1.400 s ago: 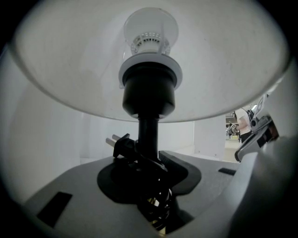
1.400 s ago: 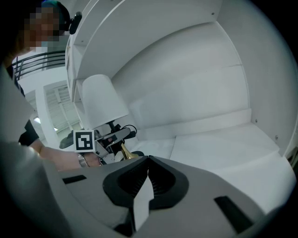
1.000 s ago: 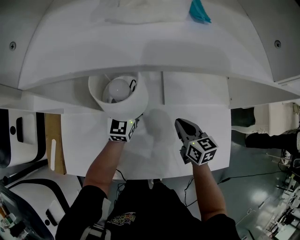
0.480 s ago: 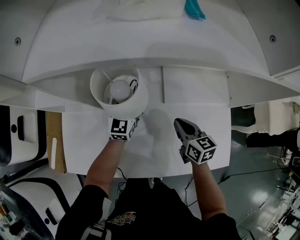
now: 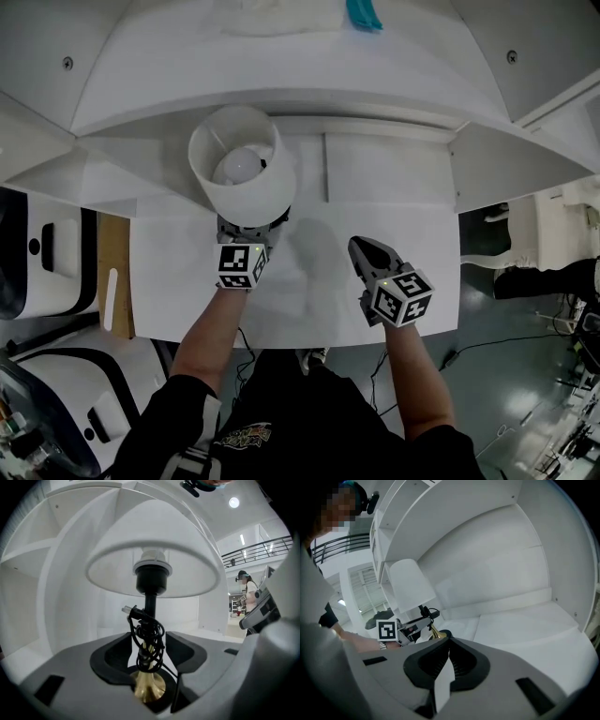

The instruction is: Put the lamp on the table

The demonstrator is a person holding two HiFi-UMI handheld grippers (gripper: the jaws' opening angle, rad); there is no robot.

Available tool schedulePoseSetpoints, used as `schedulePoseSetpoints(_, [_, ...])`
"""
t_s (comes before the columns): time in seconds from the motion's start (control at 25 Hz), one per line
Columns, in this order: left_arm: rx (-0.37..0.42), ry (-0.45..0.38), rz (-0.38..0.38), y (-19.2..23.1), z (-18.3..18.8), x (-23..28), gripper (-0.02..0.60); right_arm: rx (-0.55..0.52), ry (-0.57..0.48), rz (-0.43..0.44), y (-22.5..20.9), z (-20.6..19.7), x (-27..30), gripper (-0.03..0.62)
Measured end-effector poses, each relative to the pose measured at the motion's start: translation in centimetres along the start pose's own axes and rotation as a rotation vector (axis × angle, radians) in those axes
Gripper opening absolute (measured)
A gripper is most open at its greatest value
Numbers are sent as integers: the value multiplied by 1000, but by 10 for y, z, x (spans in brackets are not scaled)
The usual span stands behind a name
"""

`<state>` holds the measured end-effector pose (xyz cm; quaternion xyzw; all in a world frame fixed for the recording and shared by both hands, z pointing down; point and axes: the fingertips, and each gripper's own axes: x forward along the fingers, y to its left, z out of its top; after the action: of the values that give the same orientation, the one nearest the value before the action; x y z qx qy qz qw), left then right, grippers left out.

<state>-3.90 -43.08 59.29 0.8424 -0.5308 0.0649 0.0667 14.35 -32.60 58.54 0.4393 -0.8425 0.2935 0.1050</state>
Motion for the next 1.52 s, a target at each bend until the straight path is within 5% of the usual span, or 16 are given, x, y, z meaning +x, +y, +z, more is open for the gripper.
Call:
schedulePoseSetpoints(0.32, [3, 51, 54, -16, -15, -77, 213, -27, -22, 42, 20, 0, -27, 26])
schedulePoseSetpoints(0.56, [22, 91, 70, -45, -2, -142, 10, -52, -42, 89, 42, -8, -59, 26])
schedulePoseSetpoints(0.84, [-83, 86, 92, -90, 27, -209, 6, -87, -51, 141, 71, -28, -97, 26])
schedulePoseSetpoints(1.52, [-104, 168, 132, -117, 10, -345, 6, -89, -40, 236, 143, -70, -130, 26])
